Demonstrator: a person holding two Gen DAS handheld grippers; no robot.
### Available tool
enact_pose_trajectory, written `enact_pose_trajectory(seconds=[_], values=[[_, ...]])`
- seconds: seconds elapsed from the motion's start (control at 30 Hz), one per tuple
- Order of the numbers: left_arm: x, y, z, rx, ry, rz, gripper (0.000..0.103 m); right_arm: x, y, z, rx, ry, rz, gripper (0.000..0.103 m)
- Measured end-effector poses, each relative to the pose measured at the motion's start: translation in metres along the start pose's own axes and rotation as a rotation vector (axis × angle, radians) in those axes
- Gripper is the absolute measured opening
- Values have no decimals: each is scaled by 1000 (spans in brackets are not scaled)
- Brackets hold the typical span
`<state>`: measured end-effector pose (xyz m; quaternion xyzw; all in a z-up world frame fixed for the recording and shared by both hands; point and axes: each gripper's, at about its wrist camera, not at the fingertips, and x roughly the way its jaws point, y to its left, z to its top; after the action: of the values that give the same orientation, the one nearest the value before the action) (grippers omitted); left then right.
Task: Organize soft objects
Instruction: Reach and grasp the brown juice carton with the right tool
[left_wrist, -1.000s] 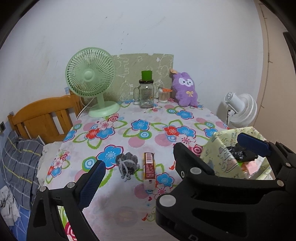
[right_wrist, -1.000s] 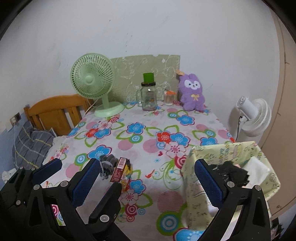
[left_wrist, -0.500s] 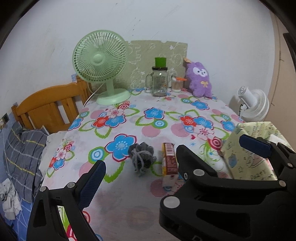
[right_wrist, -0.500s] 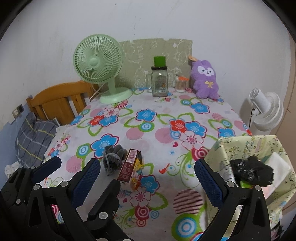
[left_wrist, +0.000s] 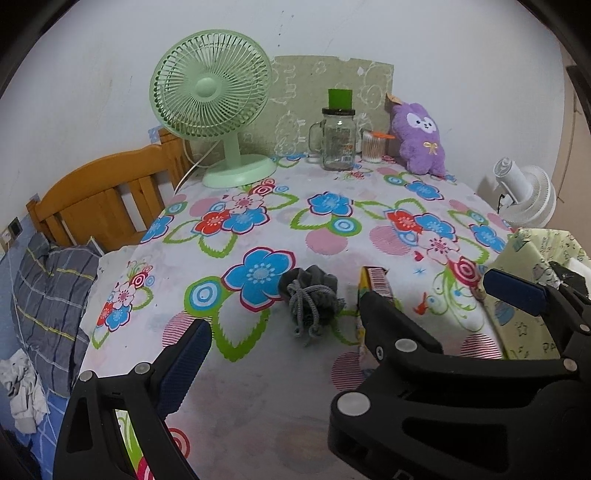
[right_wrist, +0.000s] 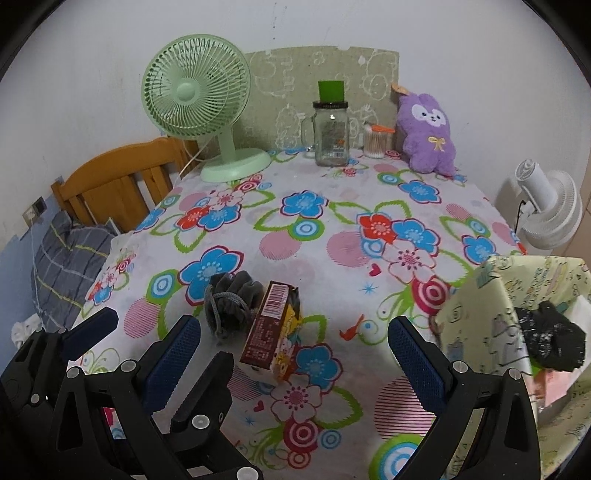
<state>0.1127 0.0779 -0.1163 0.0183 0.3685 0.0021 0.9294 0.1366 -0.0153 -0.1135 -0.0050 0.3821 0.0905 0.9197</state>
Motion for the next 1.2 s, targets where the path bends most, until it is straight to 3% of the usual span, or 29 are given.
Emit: enact_pose_trajectory(seconds=[0.3, 0.67, 0.8, 1.03, 1.2], values=[[21, 13, -6, -14, 52, 43, 95, 24, 9, -3, -20, 55, 11, 88], [41, 14, -6, -31, 110, -10, 94, 46, 8, -3, -5, 121, 20, 71], [45, 11, -6, -20, 113, 4, 94, 51, 4, -3, 9, 133, 24, 68], [56, 6, -4, -6, 139, 19, 93, 61, 1, -3, -11, 162, 10, 30], [60, -1, 3, 17, 142, 15, 93, 61, -7, 0, 1, 148, 5, 24]])
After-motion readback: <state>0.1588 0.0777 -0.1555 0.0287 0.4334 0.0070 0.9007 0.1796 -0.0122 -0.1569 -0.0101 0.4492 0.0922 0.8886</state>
